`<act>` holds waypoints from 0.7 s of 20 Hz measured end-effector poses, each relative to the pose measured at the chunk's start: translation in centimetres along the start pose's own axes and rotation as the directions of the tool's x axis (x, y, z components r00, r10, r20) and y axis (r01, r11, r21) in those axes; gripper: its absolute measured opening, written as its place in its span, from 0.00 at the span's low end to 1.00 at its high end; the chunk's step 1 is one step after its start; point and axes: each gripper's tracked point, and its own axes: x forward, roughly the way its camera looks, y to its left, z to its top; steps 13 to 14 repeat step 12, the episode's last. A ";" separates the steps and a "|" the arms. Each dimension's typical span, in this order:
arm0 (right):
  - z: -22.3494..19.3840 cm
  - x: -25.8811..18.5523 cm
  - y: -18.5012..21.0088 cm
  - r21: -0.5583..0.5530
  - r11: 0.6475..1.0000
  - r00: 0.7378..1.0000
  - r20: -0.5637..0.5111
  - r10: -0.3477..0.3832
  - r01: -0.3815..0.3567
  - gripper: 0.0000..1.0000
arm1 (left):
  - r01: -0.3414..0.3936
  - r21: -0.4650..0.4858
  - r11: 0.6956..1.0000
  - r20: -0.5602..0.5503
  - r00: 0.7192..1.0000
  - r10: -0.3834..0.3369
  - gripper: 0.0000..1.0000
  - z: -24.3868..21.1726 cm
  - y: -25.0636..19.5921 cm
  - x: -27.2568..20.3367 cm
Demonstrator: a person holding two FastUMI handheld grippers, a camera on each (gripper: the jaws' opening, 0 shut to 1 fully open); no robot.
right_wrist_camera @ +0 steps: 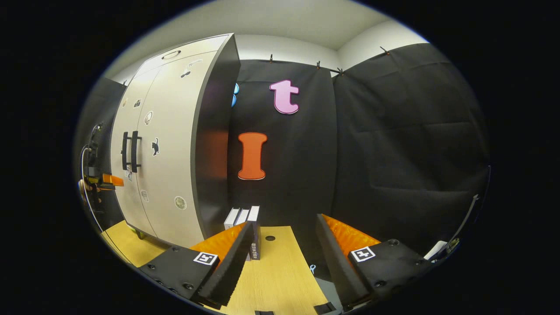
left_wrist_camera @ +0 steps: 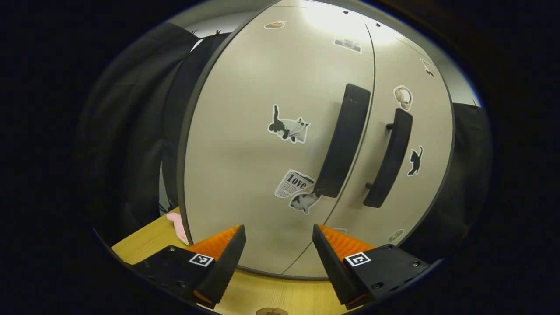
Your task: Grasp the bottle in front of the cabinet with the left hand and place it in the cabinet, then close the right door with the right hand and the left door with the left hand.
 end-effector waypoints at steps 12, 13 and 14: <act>1.8 0.7 0.6 0.010 0.999 0.999 0.024 0.038 -0.038 0.87 | 0.047 0.122 0.991 0.192 0.979 -0.070 0.93 11.5 -2.6 -13.0; 1.8 0.7 0.6 0.010 0.999 0.999 0.024 0.038 -0.038 0.87 | 0.047 0.122 0.991 0.192 0.979 -0.070 0.93 11.5 -2.6 -13.0; 1.8 0.7 0.6 0.010 0.999 0.999 0.024 0.038 -0.038 0.87 | 0.047 0.122 0.991 0.192 0.979 -0.070 0.93 11.5 -2.6 -13.0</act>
